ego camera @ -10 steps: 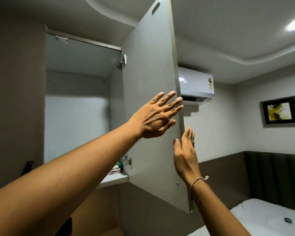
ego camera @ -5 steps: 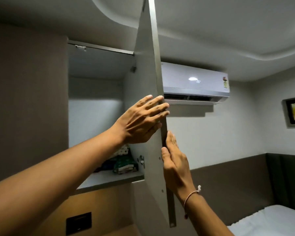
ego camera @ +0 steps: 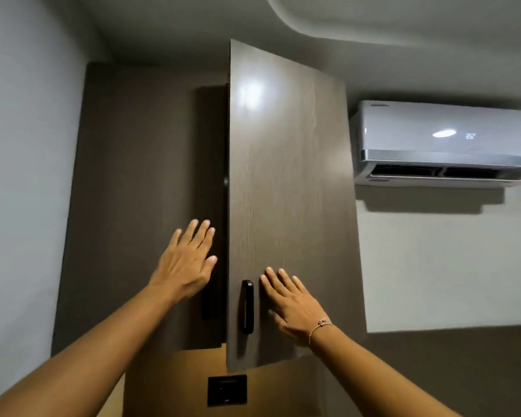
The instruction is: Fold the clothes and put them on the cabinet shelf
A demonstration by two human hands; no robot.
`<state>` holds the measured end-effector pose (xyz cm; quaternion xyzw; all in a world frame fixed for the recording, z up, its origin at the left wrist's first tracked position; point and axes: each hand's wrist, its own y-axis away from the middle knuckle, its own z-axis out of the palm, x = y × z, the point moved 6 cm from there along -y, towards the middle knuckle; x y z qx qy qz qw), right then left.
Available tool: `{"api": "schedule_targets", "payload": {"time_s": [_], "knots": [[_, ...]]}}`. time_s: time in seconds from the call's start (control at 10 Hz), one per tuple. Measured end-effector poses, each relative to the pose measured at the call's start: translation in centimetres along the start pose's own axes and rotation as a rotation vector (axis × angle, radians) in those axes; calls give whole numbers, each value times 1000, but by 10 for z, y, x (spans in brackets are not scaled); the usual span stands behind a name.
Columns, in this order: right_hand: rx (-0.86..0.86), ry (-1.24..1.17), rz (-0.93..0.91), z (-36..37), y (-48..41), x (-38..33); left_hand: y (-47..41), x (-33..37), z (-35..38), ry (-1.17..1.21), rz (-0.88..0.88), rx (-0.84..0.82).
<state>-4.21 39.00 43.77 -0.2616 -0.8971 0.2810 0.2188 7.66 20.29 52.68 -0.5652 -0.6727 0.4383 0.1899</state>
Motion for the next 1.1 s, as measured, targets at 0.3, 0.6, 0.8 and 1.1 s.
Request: {"api": "schedule_targets", "payload": {"time_s": [0.3,0.6,0.8,1.1], "knots": [[65,57,161,71,-57,7,16,-66,115,-25,-89,-172],[135,84,195,96,-72,10,16,-79,145,-21,-40,-20],[64,35,201,88,-72,4,16,-73,140,0,-77,-21],[712,-973,-164,-111,-19,-17,-12,-60,87,-2,-116,34]]}}
